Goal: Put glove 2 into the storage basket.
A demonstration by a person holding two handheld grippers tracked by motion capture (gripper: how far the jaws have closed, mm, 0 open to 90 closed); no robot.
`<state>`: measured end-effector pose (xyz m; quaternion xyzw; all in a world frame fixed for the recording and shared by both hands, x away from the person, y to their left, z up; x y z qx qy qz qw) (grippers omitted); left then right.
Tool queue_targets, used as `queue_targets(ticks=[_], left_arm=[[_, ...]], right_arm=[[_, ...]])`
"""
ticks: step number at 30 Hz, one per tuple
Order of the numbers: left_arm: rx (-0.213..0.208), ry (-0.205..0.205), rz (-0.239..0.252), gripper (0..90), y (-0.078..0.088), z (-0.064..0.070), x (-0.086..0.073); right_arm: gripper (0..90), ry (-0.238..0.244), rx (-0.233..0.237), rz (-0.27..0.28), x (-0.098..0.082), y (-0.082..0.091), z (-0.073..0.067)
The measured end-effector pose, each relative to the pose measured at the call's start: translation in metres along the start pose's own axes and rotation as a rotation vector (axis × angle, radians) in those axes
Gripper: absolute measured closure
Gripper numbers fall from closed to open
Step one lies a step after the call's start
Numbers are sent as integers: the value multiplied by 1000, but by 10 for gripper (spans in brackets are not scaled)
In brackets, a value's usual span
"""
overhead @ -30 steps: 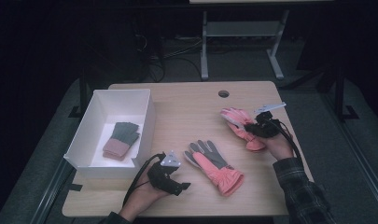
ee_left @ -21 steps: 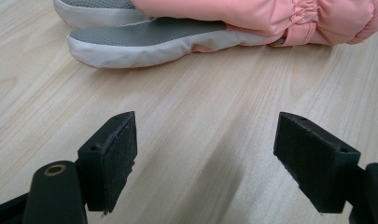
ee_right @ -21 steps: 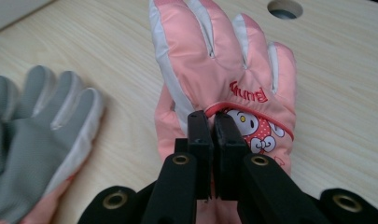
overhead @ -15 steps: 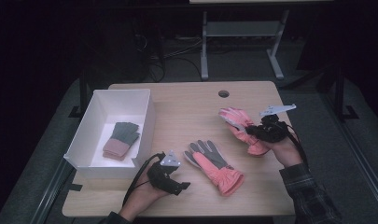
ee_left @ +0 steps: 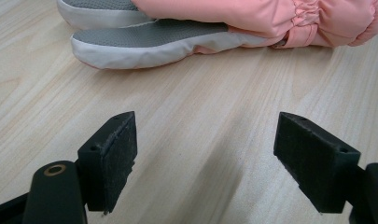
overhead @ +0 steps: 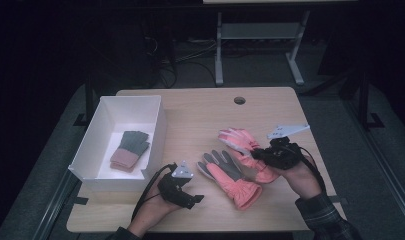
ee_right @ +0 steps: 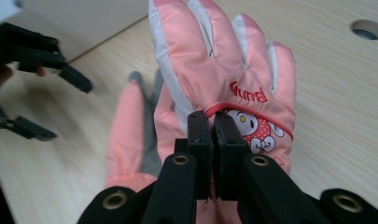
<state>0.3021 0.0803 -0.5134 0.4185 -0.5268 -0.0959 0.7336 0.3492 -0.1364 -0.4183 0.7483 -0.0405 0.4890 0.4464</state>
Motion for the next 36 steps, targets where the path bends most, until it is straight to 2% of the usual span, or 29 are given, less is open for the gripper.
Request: queue_targets(ticks=[6,7,9,17,20,23,25,29,31,34,36], left_arm=[[-5,4,-1,210,0,1,0],[-5,4,0,211,0,1,0],[-6,4,-1,210,0,1,0],[-6,0,-2,210,-1,2,0],[-6,-1,0,211,-1,2,0],[-11,12,10,227,0,3,2],[-14,6,9,249,1,2,2],[-18,6,17,341,3,3,3],[-18,-8,19,436,5,2,4],[-35,8,35,647,7,5,7],[-45,9,30,782,9,7,8]], right_arm=[[870,26,38,-32,2,-13,-28],[870,41,39,-39,2,-17,-31],[869,40,46,-56,0,-24,-37],[856,68,63,-110,-7,-45,-52],[810,78,72,-122,-9,-50,-55],[695,76,84,-106,-6,-47,-56],[663,72,88,-89,-4,-44,-55],[609,67,97,-63,0,-35,-49],[623,58,96,-31,2,-30,-43],[780,67,91,22,6,-20,-32],[899,73,66,39,5,-13,-22]])
Point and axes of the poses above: each handheld gripper's, and its own axes: y roughly backward along the jaws, x roughly out of its top, z roughly to its right, the point moved 9 cm from there along -y, roughly forward along the jaws, and after that the axes turned 3 degrees about z, right-handed, at the moved point
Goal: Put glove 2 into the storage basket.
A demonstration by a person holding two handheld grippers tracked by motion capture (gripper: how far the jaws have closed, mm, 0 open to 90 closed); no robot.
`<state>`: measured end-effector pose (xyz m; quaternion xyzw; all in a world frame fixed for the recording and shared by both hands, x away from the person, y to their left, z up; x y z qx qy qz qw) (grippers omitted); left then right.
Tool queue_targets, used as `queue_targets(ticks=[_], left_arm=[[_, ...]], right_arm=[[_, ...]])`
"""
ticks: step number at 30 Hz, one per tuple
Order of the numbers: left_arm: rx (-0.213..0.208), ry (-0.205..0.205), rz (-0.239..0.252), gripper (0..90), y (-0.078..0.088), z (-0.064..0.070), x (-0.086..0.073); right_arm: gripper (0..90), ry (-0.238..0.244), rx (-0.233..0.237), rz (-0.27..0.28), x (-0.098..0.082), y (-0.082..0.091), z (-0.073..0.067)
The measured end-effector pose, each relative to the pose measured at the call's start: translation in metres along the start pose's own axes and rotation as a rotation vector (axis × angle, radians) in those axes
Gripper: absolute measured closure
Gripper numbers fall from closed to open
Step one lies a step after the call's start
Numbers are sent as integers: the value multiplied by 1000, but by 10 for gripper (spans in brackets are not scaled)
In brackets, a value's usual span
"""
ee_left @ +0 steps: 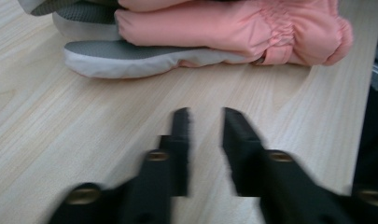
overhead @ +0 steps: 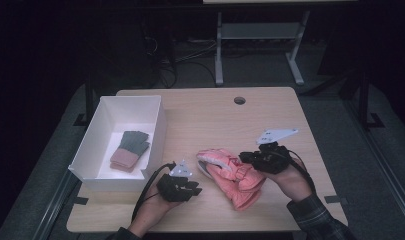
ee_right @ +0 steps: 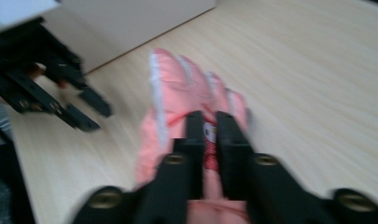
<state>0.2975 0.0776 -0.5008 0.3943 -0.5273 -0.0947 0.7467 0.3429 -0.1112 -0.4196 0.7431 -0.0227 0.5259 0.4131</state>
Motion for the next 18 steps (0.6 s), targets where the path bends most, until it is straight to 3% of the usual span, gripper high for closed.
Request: queue_targets(ticks=[2,5,6,7,9,18], left_arm=[[-7,0,6,888,1,2,2],[-13,-19,-21,896,0,4,2],[-17,-7,-12,897,-3,6,3],[-19,-24,-26,896,-4,6,3],[-36,-16,-23,897,-9,10,6],[-100,-67,-48,896,-37,43,21]], right_arm=[[900,-2,-21,9,-4,6,12],[900,-8,-42,1,-17,10,29],[900,-12,-46,-2,-22,11,34],[900,-13,-52,-8,-27,12,39],[900,-19,-58,-19,-39,13,47],[900,-47,-35,-69,-84,16,63]])
Point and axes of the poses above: each handheld gripper's, and its own axes: y roughly backward along the jaws, x roughly out of its top, z roughly to its right, the point moved 9 cm from there along -y, roughly forward along the jaws, and after that the axes turned 3 degrees about z, right-handed, at the moved point
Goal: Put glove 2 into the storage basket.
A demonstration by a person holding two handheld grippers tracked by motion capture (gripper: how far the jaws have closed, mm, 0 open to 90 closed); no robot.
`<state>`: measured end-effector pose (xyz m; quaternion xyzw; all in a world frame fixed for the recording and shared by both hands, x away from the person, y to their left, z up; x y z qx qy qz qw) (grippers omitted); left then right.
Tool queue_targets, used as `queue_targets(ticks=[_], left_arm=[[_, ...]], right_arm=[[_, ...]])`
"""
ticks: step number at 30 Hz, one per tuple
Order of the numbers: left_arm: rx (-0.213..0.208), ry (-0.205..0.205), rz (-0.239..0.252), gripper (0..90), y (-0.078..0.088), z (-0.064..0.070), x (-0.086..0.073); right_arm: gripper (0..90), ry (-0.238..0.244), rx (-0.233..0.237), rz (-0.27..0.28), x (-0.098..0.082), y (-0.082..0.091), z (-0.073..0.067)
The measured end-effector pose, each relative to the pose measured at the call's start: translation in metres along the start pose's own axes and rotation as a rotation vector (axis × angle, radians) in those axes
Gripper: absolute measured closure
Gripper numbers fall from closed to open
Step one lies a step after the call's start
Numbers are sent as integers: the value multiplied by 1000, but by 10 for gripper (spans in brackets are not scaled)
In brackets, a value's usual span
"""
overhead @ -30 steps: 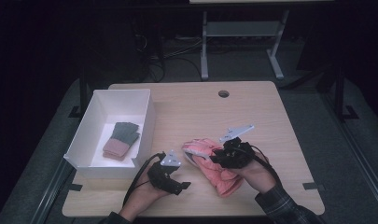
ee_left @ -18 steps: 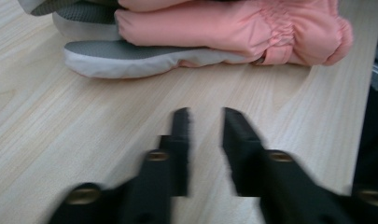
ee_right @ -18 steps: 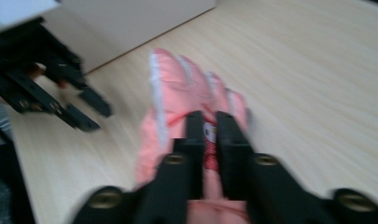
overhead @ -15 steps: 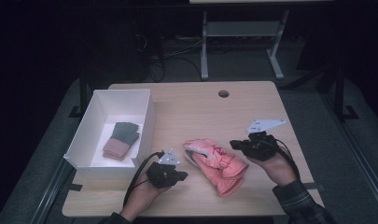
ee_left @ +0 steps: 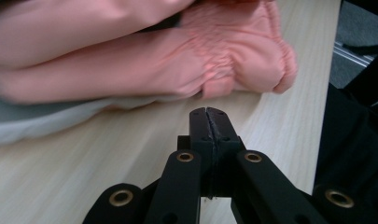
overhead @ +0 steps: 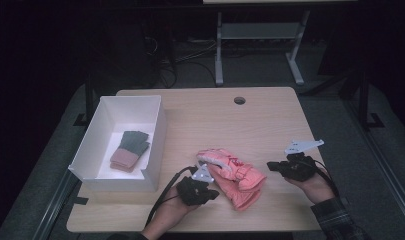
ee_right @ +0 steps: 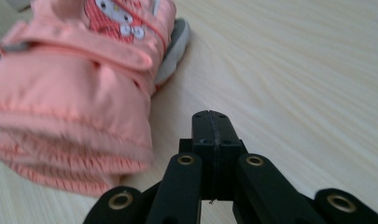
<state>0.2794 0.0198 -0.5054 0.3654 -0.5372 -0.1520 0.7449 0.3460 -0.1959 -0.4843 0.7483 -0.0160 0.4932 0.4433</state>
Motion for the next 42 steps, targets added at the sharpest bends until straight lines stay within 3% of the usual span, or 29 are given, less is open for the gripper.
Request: queue_targets(ticks=[7,15,33,37,42], left_arm=[[-2,-17,-25,896,-21,4,10],[0,-16,-23,897,-27,4,13],[6,-29,-36,897,-27,0,13],[5,-9,-19,897,-27,2,15],[4,-22,-29,897,-26,0,14]], right_arm=[[900,-11,31,-49,-16,-9,1],[900,31,66,-92,-19,-15,-16],[900,53,92,-58,-8,-9,-30],[900,72,111,-69,-8,-11,-38],[900,84,126,-64,-6,-12,-43]])
Point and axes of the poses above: each handheld gripper's, and its own axes: y roughly backward along the jaws, x roughly out of its top, z roughly to its right, the point moved 9 cm from there along -y, roughly forward along the jaws, and after that the axes turned 3 degrees about z, right-handed, at the moved point
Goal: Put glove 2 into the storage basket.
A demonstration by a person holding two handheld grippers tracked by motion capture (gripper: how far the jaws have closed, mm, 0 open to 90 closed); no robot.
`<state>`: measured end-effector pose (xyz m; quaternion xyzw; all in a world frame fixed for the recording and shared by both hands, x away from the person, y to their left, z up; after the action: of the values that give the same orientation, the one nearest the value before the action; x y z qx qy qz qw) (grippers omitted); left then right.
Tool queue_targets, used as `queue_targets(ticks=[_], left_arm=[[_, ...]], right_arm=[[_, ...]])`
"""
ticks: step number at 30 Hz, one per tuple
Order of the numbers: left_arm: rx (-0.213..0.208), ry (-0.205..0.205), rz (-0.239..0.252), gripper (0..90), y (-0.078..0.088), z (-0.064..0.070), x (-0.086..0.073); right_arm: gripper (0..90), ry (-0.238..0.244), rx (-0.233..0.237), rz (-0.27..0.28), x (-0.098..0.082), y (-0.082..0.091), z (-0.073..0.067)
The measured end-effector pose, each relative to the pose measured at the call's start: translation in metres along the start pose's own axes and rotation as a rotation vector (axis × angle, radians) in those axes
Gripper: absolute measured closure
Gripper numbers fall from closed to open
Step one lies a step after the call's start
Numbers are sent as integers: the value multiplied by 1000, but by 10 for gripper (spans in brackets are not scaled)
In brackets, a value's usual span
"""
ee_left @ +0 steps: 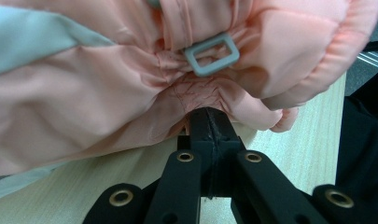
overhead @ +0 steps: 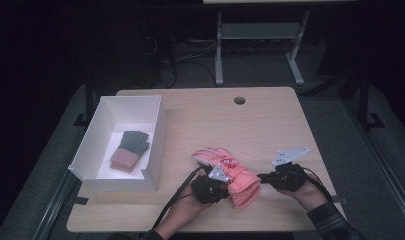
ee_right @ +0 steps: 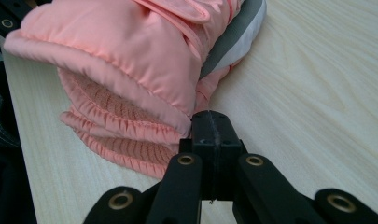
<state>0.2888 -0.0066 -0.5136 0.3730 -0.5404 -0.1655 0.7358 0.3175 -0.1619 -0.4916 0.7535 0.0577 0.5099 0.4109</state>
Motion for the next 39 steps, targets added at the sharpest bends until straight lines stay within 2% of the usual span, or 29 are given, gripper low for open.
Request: queue_targets(ticks=[4,7,9,11,13,22,23,25,26,30,31,36,39], left_arm=[[18,24,9,897,6,-3,-1],[50,53,9,897,15,-15,-5],[73,83,14,897,19,-24,-7],[99,112,17,897,23,-34,-9],[102,138,28,897,24,-39,-8],[111,172,35,897,21,-59,-4],[108,166,26,897,21,-62,-4],[106,176,33,897,19,-65,-1],[107,159,21,897,19,-68,0],[98,157,30,897,15,-73,6],[93,172,42,897,13,-73,8],[78,152,32,897,11,-73,10],[74,142,24,897,11,-73,11]], right_arm=[[900,-21,-24,2,-2,-1,9],[900,-21,-36,2,-5,-6,18],[900,-29,-34,-19,-7,-12,20],[900,-15,-27,-36,-10,-18,20],[900,-4,-20,-53,-12,-20,17],[900,19,61,-63,-13,-28,-8],[900,27,65,-64,-13,-29,-11],[900,31,83,-59,-12,-30,-21],[900,30,93,-54,-11,-30,-26],[900,40,135,-47,-9,-36,-47],[900,45,137,-46,-9,-38,-52],[900,45,156,-40,-6,-45,-73],[900,51,144,-55,-8,-45,-79]])
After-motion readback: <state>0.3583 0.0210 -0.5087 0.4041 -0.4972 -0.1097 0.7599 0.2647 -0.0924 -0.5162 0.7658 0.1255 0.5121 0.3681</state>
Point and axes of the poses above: each handheld gripper's, and its own axes: y roughly backward along the jaws, x roughly out of its top, z roughly to its right, the point moved 9 cm from there along -y, roughly forward along the jaws, and after that the axes turned 3 degrees about z, right-handed, at the moved point
